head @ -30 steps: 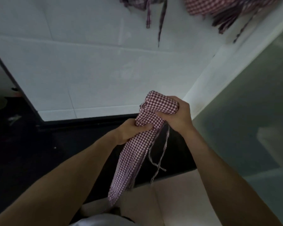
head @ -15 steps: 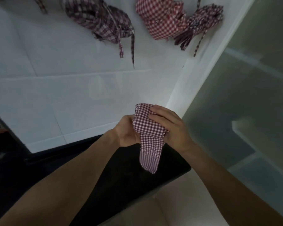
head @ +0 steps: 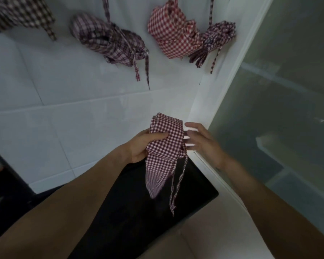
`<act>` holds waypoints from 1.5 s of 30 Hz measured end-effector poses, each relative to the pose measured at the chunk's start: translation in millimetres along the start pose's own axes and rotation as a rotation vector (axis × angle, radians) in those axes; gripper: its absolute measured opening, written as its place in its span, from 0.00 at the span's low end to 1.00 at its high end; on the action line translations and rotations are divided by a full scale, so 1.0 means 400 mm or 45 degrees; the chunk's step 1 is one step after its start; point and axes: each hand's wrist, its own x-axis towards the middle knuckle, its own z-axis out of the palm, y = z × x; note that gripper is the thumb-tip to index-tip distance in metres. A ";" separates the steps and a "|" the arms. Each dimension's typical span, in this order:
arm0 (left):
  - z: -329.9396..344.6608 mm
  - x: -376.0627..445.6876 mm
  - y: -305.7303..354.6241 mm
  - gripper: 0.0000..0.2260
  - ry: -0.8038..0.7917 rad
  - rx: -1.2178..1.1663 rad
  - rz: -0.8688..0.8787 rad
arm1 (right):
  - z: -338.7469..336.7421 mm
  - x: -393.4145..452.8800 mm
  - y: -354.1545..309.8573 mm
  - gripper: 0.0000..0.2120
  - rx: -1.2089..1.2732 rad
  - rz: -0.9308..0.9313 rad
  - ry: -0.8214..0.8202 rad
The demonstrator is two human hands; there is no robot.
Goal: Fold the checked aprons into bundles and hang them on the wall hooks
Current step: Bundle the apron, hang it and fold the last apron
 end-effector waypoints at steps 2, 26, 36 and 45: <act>-0.002 0.000 0.017 0.26 -0.002 0.081 0.030 | 0.011 -0.002 -0.010 0.36 -0.080 0.079 -0.119; -0.066 -0.035 -0.063 0.21 0.031 -0.042 -0.312 | 0.104 0.110 0.005 0.21 -0.597 -0.689 0.233; -0.080 -0.055 -0.049 0.23 0.026 -0.642 -0.296 | 0.091 0.116 0.057 0.17 -0.468 -0.644 0.342; -0.079 -0.055 -0.075 0.24 0.135 -0.275 -0.301 | 0.094 0.088 0.072 0.24 -0.046 -0.201 -0.021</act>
